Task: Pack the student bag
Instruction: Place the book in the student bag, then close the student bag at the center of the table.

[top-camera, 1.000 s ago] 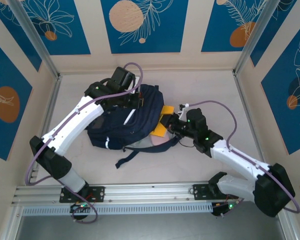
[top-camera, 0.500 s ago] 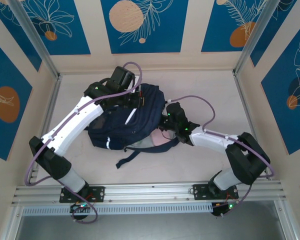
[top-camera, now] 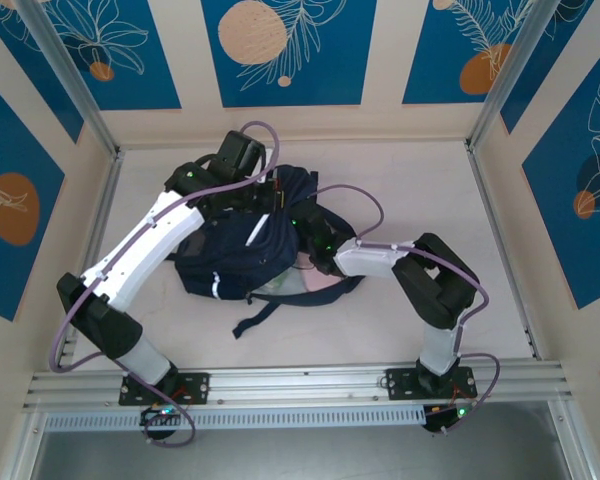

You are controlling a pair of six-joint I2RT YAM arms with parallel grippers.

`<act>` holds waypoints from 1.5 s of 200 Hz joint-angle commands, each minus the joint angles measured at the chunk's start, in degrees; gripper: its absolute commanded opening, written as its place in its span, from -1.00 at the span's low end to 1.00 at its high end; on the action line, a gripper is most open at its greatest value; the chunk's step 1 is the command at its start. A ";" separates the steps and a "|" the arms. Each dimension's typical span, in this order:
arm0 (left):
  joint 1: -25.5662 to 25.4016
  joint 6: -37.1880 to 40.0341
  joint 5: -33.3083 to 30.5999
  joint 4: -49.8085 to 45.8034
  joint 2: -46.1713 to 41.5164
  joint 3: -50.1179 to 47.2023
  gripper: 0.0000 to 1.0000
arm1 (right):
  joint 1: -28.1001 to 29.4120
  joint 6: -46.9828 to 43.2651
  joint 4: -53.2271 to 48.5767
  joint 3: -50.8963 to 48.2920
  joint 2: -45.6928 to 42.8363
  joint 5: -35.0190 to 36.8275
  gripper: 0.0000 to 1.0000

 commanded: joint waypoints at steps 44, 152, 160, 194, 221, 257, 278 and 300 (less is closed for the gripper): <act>2.12 -2.39 4.40 11.24 -5.05 -1.42 -1.00 | -2.87 -4.98 4.42 -2.86 -6.65 -10.27 0.43; 7.07 -4.74 7.77 13.33 -7.87 -5.91 -1.00 | -10.14 -3.53 9.32 -19.32 -23.64 -12.85 0.66; 7.15 -5.00 7.70 13.38 -7.92 -6.23 -1.00 | -10.58 -3.77 8.98 -20.29 -24.93 -12.94 0.64; 7.31 -5.50 7.62 14.28 -8.45 -8.05 -1.00 | -12.97 -6.25 1.60 -25.52 -34.10 -9.81 0.44; 7.26 -7.23 9.28 16.23 -7.90 -10.31 -1.00 | -13.55 -11.44 -11.93 -28.34 -45.70 -4.51 0.25; 6.38 -10.64 11.99 19.59 -4.73 -14.00 -1.00 | -11.70 -17.17 -26.95 -32.27 -61.42 2.11 0.07; 4.82 -10.03 9.18 18.55 -2.06 -13.96 -1.00 | -10.85 -18.73 -34.17 -34.44 -68.98 3.04 -0.01; 3.36 -10.65 9.10 18.88 1.36 -14.02 -0.96 | -10.30 -20.02 -42.40 -35.43 -75.14 3.54 -0.09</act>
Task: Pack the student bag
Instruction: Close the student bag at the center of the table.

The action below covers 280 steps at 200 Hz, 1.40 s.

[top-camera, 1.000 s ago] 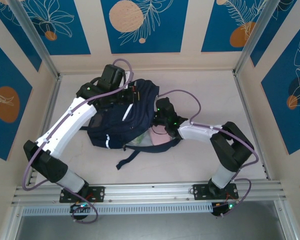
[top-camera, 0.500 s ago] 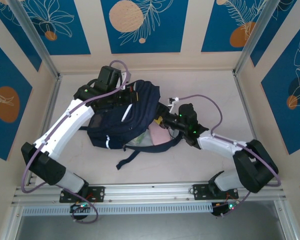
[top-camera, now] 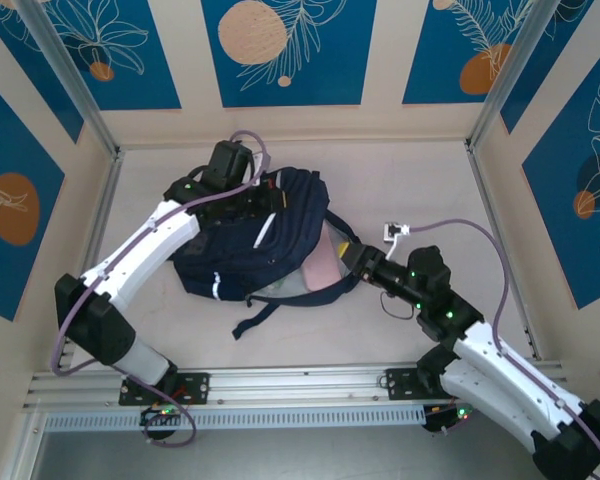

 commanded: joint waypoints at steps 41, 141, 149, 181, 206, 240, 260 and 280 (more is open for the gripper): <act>-5.01 -2.55 -1.97 3.43 10.64 0.77 -0.91 | 1.79 -5.01 -21.19 -1.52 -10.43 3.76 -0.27; -6.01 -3.12 -2.46 -0.09 23.90 15.84 -0.48 | 8.15 -7.74 -24.93 -0.03 -9.99 8.69 -0.29; -6.01 -3.15 -2.77 0.15 22.42 14.45 -0.37 | 8.49 -7.89 -25.55 0.13 -9.96 9.09 -0.27; -5.81 -2.20 -3.74 0.92 12.53 7.56 0.01 | 10.10 -8.81 -26.26 0.24 -9.83 10.07 -0.26; -5.60 -2.02 -6.52 -0.18 2.66 1.08 0.18 | 11.57 -9.76 -25.16 0.74 -7.67 10.83 -0.26; -3.83 -3.67 -10.97 -2.79 -11.24 -8.57 0.29 | 16.17 -11.35 -22.75 3.47 0.90 13.04 -0.26; -2.38 -4.67 -13.25 -4.82 -18.75 -14.67 0.31 | 20.33 -12.14 -20.80 5.71 7.07 15.51 -0.25; -1.29 -5.35 -16.26 -7.78 -25.33 -19.99 0.32 | 25.14 -12.40 -18.63 7.58 13.21 19.40 -0.25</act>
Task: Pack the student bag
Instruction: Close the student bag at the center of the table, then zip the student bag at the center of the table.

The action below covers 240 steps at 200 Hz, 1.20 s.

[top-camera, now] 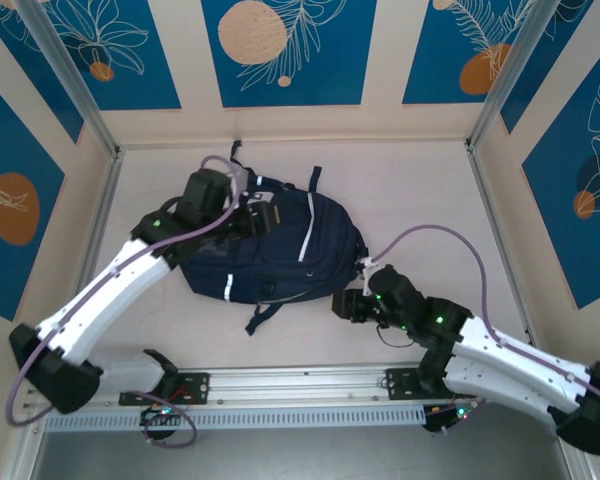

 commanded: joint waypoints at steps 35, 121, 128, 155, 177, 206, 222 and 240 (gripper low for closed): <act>1.41 -0.75 -12.35 -10.70 -13.43 -13.21 0.33 | 12.81 0.10 7.74 5.47 16.83 12.76 -0.24; 1.34 -7.98 -7.72 -7.92 -24.03 -31.13 0.26 | 16.62 8.93 13.21 15.27 38.17 14.89 -0.10; 1.39 -8.22 -7.11 -7.54 -24.14 -31.99 0.25 | 16.33 8.60 13.83 16.45 39.43 14.11 -0.11; 1.35 -9.36 -7.78 -8.03 -25.75 -33.94 0.22 | 15.24 9.64 12.55 22.45 45.67 10.99 -0.15; 1.38 -10.05 -9.43 -9.47 -28.98 -34.33 0.21 | 15.00 11.50 11.28 26.61 50.84 9.46 -0.22; 1.34 -10.01 -10.89 -11.07 -32.38 -34.41 0.21 | 13.82 13.67 10.31 30.58 57.29 6.35 -0.28; 1.34 -9.99 -10.91 -11.65 -32.71 -34.38 0.21 | 13.52 14.82 10.00 32.17 60.15 4.98 -0.28; 1.35 -9.90 -10.80 -11.83 -32.76 -34.59 0.21 | 13.52 15.27 9.64 33.62 62.91 4.03 -0.28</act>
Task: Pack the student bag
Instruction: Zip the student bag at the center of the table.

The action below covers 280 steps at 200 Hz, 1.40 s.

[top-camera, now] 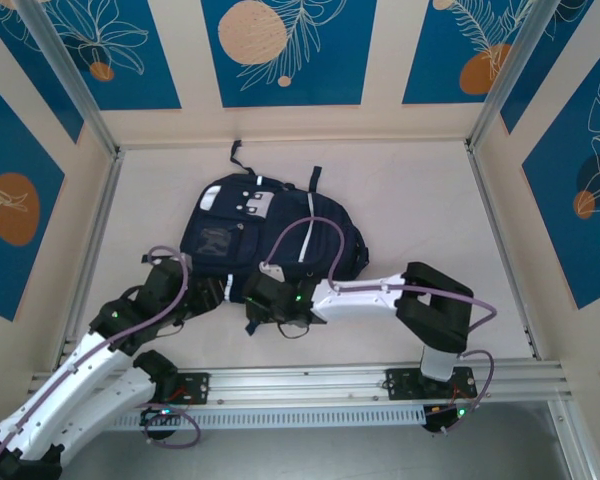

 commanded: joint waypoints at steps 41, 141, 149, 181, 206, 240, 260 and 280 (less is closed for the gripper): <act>0.39 -1.34 -0.83 -0.95 -0.15 -1.72 0.21 | -0.39 2.50 -10.99 7.74 7.66 3.86 -0.37; 0.36 -2.79 -2.53 6.76 4.69 -1.85 0.19 | -1.16 -4.80 6.60 -11.91 -3.68 8.37 -0.90; 0.45 -2.97 -1.46 8.68 6.25 -1.84 0.20 | -1.22 -6.46 10.09 -13.87 -4.42 7.96 -0.91; 0.41 -5.13 0.38 16.10 11.79 -1.21 0.31 | -1.64 -11.29 19.13 -19.08 -6.75 6.99 -0.91; 0.38 -9.02 -0.80 22.05 13.76 -2.05 0.31 | -2.40 -11.35 23.99 -22.30 -7.99 6.70 -0.95; 0.42 -13.88 -3.21 27.91 15.11 -4.77 0.21 | -3.16 -11.43 28.62 -25.68 -9.22 7.03 -0.95; 0.40 -14.35 -6.00 27.04 16.02 -4.85 0.19 | -3.29 -13.84 27.78 -26.14 -10.04 8.34 -0.93; 0.71 -14.91 -7.09 26.92 16.83 -5.09 0.17 | -3.35 -16.17 26.83 -26.89 -11.03 9.36 -0.92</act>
